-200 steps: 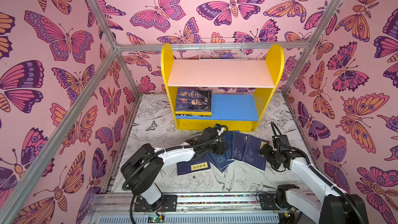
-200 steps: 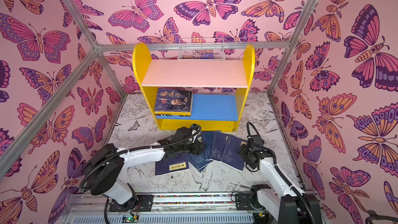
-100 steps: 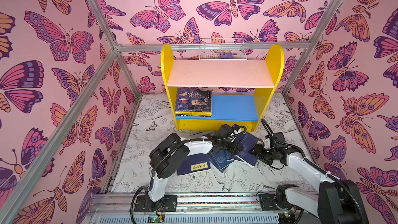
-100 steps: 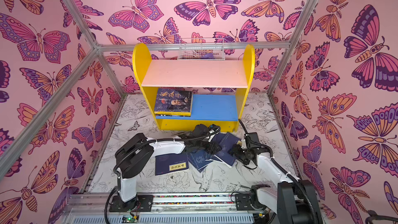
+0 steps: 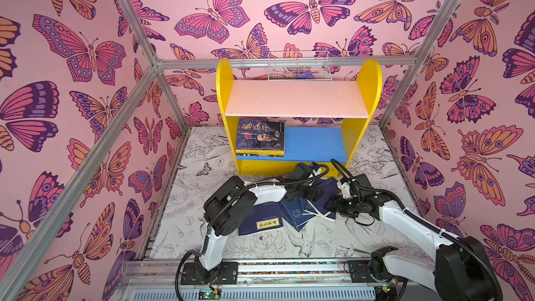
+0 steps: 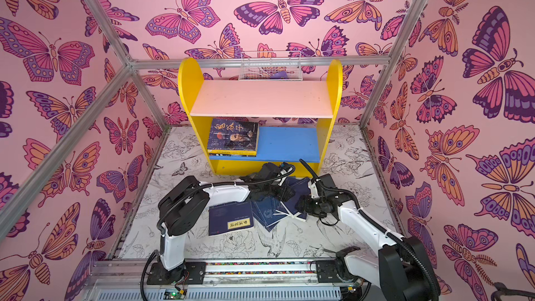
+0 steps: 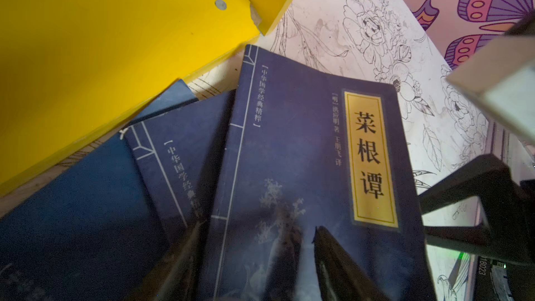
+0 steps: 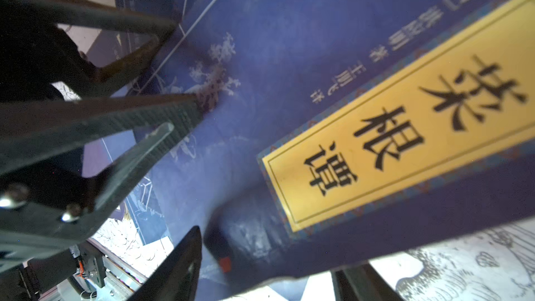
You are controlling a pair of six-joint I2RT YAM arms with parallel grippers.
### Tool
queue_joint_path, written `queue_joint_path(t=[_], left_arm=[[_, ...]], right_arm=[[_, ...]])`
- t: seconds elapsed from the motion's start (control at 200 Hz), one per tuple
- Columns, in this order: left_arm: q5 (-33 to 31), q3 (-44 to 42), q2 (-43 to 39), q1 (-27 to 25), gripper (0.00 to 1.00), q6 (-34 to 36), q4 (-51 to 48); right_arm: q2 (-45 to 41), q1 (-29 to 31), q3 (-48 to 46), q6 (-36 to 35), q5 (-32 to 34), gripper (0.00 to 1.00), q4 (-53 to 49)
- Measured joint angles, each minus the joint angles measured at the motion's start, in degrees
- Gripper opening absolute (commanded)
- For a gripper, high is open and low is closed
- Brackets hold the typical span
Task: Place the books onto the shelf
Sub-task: 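Reach both grippers to the dark blue book with yellow label, then grasp and lift the dark blue book upright with both grippers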
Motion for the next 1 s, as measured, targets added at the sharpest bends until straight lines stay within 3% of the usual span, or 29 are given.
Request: queue_joint_path(t=[0.19, 0.341, 0.576, 0.741, 0.912, 0.997], left_arm=[[0.1, -1.3, -0.6, 0.0, 0.59, 0.0, 0.9], [0.3, -1.3, -0.6, 0.0, 0.56, 0.2, 0.8], [1.4, -1.3, -0.6, 0.0, 0.54, 0.5, 0.4], [1.8, -1.3, -0.5, 0.0, 0.54, 0.9, 0.3], [3.0, -1.4, -0.5, 0.1, 0.52, 1.0, 0.3], [4.3, -2.9, -1.4, 0.7, 0.58, 0.4, 1.6]], right_arm=[[-2.8, -0.5, 0.2, 3.3, 3.9, 0.7, 1.8], [-2.9, -4.6, 0.2, 7.3, 3.4, 0.7, 5.1], [-2.3, -8.3, 0.2, 10.6, -0.1, 0.6, 9.6], [-2.4, -8.4, 0.2, 11.4, -2.0, 0.43, 11.8], [-2.7, -8.4, 0.2, 11.0, -2.3, 0.04, 12.4], [-3.7, -8.4, 0.2, 10.0, -2.1, 0.0, 11.1]])
